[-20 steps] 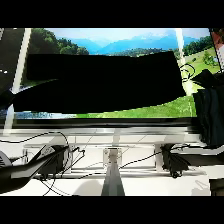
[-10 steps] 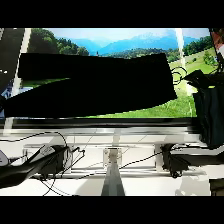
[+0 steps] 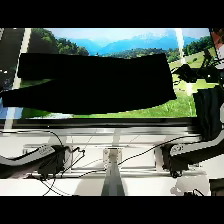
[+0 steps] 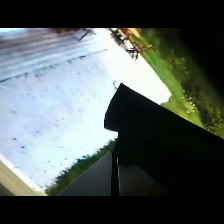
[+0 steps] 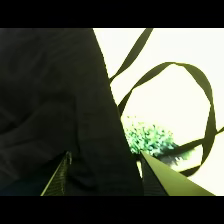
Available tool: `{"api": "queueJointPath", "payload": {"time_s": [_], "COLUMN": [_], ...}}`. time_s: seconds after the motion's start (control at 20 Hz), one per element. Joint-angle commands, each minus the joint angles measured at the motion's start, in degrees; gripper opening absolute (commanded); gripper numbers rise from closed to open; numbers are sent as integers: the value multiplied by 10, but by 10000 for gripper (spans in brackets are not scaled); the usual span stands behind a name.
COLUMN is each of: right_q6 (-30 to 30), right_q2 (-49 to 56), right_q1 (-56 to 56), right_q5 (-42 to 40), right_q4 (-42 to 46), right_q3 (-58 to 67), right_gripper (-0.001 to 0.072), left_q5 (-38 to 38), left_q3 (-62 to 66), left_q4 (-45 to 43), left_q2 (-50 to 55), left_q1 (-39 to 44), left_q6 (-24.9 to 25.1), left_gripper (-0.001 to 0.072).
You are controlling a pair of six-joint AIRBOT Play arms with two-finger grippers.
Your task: Fold the clothes and pants, and hang the long-sleeved shirts on hangers.
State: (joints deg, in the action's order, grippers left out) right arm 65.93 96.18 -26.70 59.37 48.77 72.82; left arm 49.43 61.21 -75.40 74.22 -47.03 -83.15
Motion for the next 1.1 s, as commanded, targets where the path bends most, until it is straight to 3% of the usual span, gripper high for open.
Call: {"api": "queueJointPath", "payload": {"time_s": [0.0,0.15,0.2,0.3,0.35,0.5,0.55,0.6,0.65,0.7,0.85,0.95,1.05], "right_q6": [7,4,1,-12,-24,-36,-45,-61,-66,-66,-56,-19,-19], "right_q2": [40,56,61,71,74,86,89,88,87,84,49,20,-14], "right_q1": [3,4,4,6,9,28,35,42,44,43,33,14,-13], "right_q5": [8,14,14,16,17,21,19,14,16,25,42,58,63], "right_q4": [1,-1,-2,-12,-18,-29,-29,-29,-29,-24,57,121,140], "right_q3": [16,16,16,16,16,16,16,16,18,21,19,10,-14], "right_gripper": [515,515,516,515,513,508,458,320,137,58,27,27,27], "left_q5": [21,45,57,68,71,70,69,69,70,70,66,42,23], "left_q3": [17,17,17,17,17,17,17,17,17,17,17,17,17], "left_q4": [-1,0,0,1,9,65,86,107,128,158,242,245,245], "left_q2": [8,8,8,8,8,8,8,8,8,8,8,12,31], "left_q1": [6,6,6,6,6,6,6,6,6,6,18,44,73], "left_q6": [0,0,0,0,0,0,0,0,0,5,98,106,105], "left_gripper": [6,19,125,521,556,556,556,556,557,557,556,556,556]}}
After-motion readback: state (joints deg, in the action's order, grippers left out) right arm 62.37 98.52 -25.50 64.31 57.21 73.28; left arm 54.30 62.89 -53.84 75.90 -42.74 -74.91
